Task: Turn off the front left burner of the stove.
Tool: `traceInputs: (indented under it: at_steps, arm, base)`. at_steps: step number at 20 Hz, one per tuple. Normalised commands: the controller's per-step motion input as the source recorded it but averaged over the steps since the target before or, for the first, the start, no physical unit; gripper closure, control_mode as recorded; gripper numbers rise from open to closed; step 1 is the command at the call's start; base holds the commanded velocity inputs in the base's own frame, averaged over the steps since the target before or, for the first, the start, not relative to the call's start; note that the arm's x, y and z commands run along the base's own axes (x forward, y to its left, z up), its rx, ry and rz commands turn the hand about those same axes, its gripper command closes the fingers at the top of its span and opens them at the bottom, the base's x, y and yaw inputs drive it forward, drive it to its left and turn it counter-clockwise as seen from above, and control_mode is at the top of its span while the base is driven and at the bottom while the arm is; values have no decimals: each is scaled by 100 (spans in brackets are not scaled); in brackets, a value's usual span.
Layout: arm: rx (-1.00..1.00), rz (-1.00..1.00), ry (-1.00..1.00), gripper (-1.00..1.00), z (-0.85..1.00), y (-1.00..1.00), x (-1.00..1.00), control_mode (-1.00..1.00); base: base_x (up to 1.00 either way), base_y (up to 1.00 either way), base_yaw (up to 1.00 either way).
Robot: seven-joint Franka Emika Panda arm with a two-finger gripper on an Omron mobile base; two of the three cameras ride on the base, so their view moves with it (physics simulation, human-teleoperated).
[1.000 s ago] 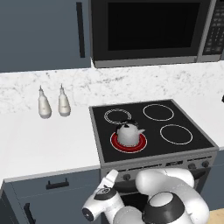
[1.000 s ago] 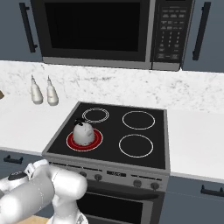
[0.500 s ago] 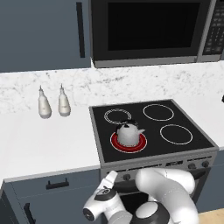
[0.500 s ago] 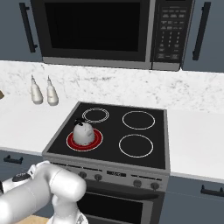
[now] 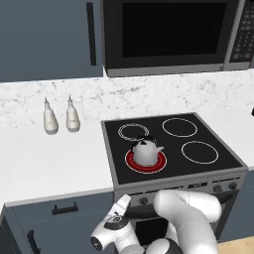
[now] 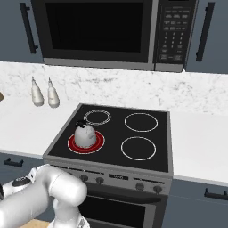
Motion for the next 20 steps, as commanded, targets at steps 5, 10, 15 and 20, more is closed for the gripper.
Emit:
traceInputs:
  at_steps: [5, 10, 15, 20]
  arm:
    - [0, 0, 0, -100, -2, 0, 1, -100]
    - [0, 0, 1, 100, 0, 0, 5, -100]
    - [8, 0, 0, 100, 0, 0, 1, -100]
    - [30, -8, 1, 100, 0, -6, 0, -100]
  base:
    - [0, 0, 0]
    - [0, 0, 0]
    - [0, 0, 0]
    - [0, 0, 0]
